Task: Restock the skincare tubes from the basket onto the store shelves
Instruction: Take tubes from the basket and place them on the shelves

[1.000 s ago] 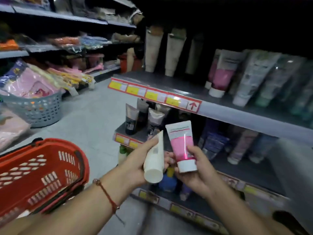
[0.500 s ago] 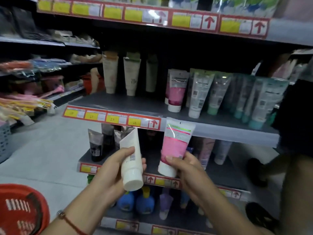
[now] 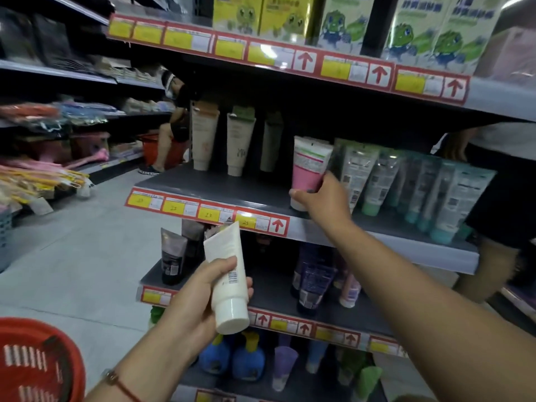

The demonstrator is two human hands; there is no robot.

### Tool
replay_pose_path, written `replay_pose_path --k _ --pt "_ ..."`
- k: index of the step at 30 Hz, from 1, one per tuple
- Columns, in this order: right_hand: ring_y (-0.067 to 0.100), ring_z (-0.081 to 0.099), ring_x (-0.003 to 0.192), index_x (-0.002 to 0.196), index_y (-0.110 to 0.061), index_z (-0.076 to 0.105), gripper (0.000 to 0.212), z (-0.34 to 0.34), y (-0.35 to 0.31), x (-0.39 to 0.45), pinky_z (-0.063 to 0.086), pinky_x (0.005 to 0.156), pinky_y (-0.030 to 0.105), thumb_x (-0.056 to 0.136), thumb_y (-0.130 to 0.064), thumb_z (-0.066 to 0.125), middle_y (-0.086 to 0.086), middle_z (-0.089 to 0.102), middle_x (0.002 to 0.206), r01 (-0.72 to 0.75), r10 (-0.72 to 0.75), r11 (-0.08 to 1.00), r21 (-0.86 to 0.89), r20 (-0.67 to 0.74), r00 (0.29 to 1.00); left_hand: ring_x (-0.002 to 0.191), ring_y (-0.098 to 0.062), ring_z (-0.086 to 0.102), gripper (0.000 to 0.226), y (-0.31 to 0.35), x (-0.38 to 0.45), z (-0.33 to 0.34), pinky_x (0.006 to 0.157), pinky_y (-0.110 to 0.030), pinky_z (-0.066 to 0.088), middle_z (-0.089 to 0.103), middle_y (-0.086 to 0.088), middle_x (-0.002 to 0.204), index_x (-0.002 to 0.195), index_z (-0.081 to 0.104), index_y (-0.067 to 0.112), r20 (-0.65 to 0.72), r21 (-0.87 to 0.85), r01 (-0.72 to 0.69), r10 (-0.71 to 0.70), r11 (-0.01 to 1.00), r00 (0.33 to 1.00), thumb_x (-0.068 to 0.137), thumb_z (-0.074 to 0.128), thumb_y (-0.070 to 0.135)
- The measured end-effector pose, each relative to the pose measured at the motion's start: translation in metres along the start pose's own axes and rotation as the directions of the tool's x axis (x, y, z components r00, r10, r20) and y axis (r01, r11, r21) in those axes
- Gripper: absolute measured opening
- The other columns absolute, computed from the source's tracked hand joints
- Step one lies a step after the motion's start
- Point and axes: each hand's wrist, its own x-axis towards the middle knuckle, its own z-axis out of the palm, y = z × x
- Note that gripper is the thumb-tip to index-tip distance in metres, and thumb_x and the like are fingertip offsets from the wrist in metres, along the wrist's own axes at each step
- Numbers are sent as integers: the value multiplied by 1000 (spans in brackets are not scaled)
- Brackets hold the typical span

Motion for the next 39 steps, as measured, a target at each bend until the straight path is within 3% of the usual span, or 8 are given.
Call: replay_pose_path --k 6,13,17,19,21,23,33,39 --pt "22 63 90 110 -17 49 53 16 19 7 54 79 40 73 -36 82 6 63 107 11 -18 998 -58 -121 992 74 -28 68 53 6 -2 -9 57 -35 59 64 -23 99 123 57 14 39 44 -54 52 998 998 71 70 15" --pt "22 41 130 147 -14 30 78 11 -3 -41 37 106 34 85 -39 69 6 40 141 117 -139 986 -117 -204 969 74 -25 69 54 6 0 -12 69 -41 59 70 -13 85 120 61 20 64 117 -147 140 982 988 67 71 14" --pt "6 28 137 145 -25 38 60 27 -19 -135 26 115 29 91 -44 54 -9 34 147 325 -312 937 -132 107 944 70 -24 66 51 5 1 -11 62 -38 58 67 -13 81 121 63 15 64 61 -115 111 992 992 71 72 21" --pt "-6 35 130 146 -37 33 54 40 -30 -176 31 109 22 96 -50 48 -22 34 143 19 -46 997 70 402 914 70 -22 64 57 4 1 -11 62 -36 57 64 -11 77 120 65 9 42 48 -70 68 996 997 70 73 36" --pt "-6 58 109 139 -46 39 45 55 -37 -197 47 95 23 96 -48 51 -24 55 129 -443 162 842 307 640 751 76 -25 67 67 2 0 -15 68 -39 59 65 -11 78 114 68 11 -10 123 -67 69 990 998 63 73 54" --pt "3 68 99 131 -50 46 38 65 -38 -201 56 89 33 94 -44 57 -17 68 115 -572 167 733 368 718 675 91 -30 70 77 0 -1 -19 82 -48 59 70 -14 91 112 70 22 -43 286 -133 151 949 988 54 72 74" --pt "7 44 101 137 -50 21 75 66 -27 -207 48 83 28 77 -58 66 -16 30 105 176 -106 973 -147 389 915 102 -33 69 41 15 -3 -41 102 -54 47 73 -17 105 116 70 21 -42 293 -163 183 942 982 78 62 31" --pt "3 54 95 118 -48 38 58 72 -35 -207 51 73 26 71 -57 70 -20 45 109 -60 40 998 24 484 874 95 -28 71 44 25 -11 -51 86 -42 56 73 -11 99 114 70 20 -29 393 -221 253 892 967 80 69 46"
